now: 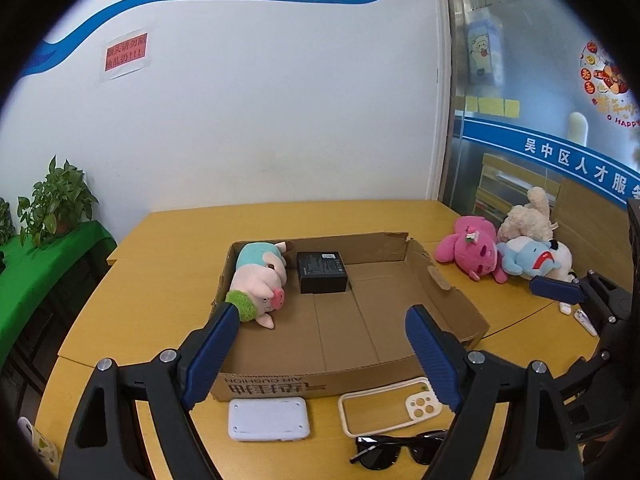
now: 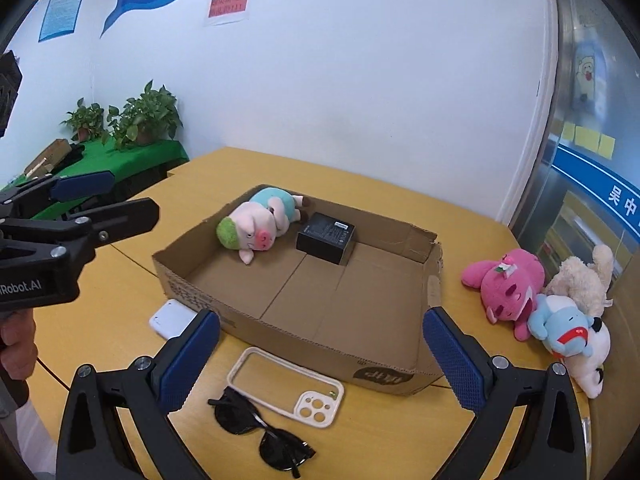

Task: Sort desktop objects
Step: 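Withdraw both open tools up from the cardboard box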

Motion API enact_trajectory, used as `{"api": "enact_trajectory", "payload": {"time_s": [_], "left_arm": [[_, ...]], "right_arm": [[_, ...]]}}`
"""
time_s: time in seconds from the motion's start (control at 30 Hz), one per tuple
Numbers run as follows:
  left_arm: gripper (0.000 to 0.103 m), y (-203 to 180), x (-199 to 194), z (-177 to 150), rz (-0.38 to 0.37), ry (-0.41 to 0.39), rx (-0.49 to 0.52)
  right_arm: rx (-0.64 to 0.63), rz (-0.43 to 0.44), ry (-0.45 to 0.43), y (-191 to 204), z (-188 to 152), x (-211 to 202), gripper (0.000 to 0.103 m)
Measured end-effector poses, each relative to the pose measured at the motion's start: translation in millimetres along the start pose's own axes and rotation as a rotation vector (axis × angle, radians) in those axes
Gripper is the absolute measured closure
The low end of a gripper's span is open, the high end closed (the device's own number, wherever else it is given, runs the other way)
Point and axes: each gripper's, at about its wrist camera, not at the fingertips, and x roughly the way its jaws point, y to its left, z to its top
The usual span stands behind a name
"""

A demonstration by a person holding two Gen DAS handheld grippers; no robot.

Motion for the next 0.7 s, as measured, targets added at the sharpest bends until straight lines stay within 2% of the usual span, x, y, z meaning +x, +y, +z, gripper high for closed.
{"api": "enact_trajectory", "payload": {"time_s": [0.4, 0.7], "left_arm": [[0.017, -20.2, -26.1, -21.0, 0.01, 0.002, 0.012], [0.017, -14.4, -13.4, -32.1, 0.0, 0.047, -0.043]], "right_arm": [[0.03, 0.012, -0.048, 14.7, -25.0, -48.6, 0.0], [0.03, 0.006, -0.051, 19.5, -31.0, -49.5, 0.0]]}}
